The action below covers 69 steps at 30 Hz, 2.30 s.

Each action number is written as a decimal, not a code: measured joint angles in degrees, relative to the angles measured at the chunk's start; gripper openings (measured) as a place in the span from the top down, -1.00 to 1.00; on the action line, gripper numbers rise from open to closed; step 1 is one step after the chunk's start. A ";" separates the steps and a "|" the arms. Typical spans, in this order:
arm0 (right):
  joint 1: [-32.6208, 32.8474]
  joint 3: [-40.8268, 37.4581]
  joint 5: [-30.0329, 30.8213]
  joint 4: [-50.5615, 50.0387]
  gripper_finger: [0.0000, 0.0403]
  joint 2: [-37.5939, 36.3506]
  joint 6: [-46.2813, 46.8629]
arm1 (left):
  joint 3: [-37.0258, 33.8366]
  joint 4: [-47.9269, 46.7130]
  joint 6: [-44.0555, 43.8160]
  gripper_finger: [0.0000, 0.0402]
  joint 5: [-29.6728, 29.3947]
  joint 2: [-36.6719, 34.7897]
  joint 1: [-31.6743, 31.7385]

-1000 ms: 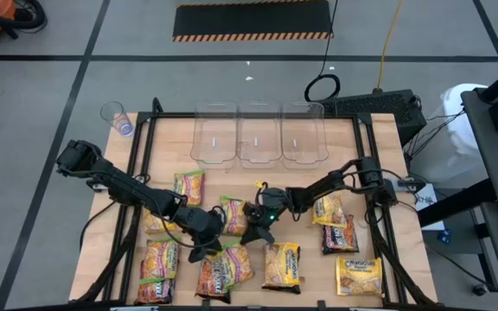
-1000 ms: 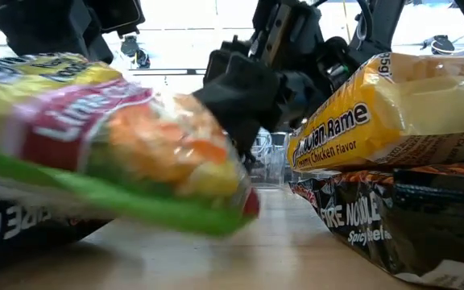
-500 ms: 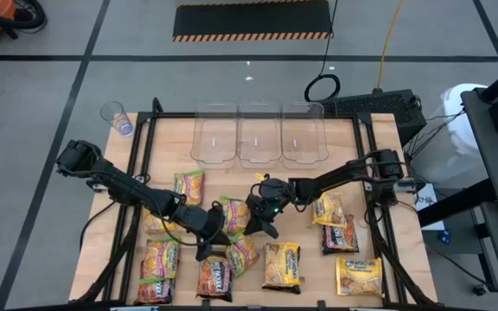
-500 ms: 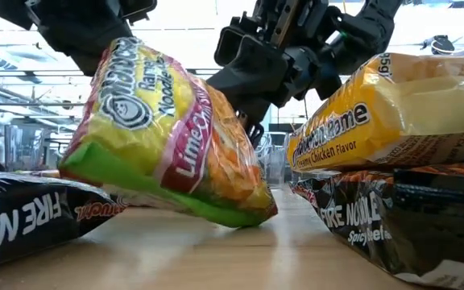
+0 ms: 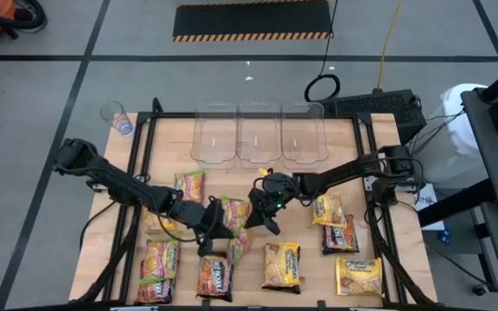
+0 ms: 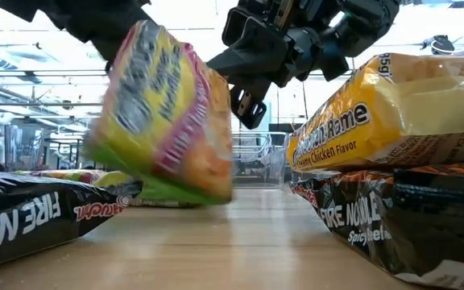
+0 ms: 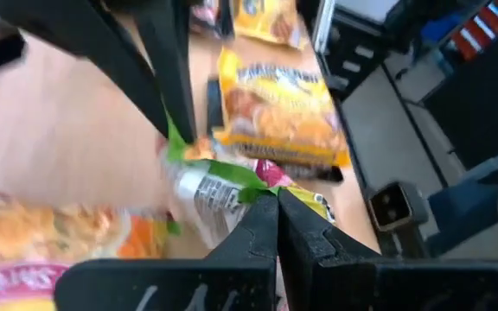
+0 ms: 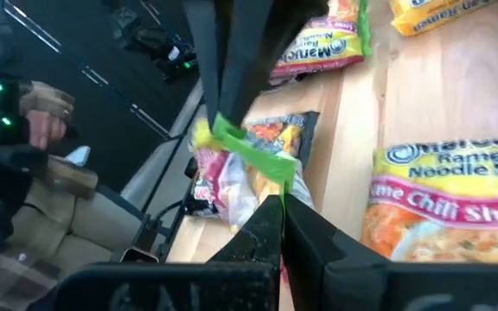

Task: Sort Maruchan noodles
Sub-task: Put the green noodle pack into the center transparent bin

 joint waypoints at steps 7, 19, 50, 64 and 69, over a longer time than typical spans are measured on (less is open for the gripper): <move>-0.97 0.00 1.77 -3.18 1.00 -3.20 -2.60 | 0.00 -3.06 2.79 1.00 -2.36 -4.19 2.30; -2.98 0.04 7.09 -6.37 1.00 -7.94 -6.60 | 0.00 -4.82 4.37 1.00 -3.78 -4.53 5.11; -9.63 0.09 16.54 -10.52 1.00 -18.37 -14.38 | 15.91 -17.37 21.48 1.00 -6.40 -4.53 18.37; -12.99 0.09 16.50 -10.56 1.00 -19.44 -15.46 | 21.76 -25.70 28.19 1.00 -4.99 -4.51 24.73; -14.50 0.09 16.09 -10.68 1.00 -20.98 -16.59 | 25.56 -30.12 31.24 1.00 -5.02 -4.51 27.49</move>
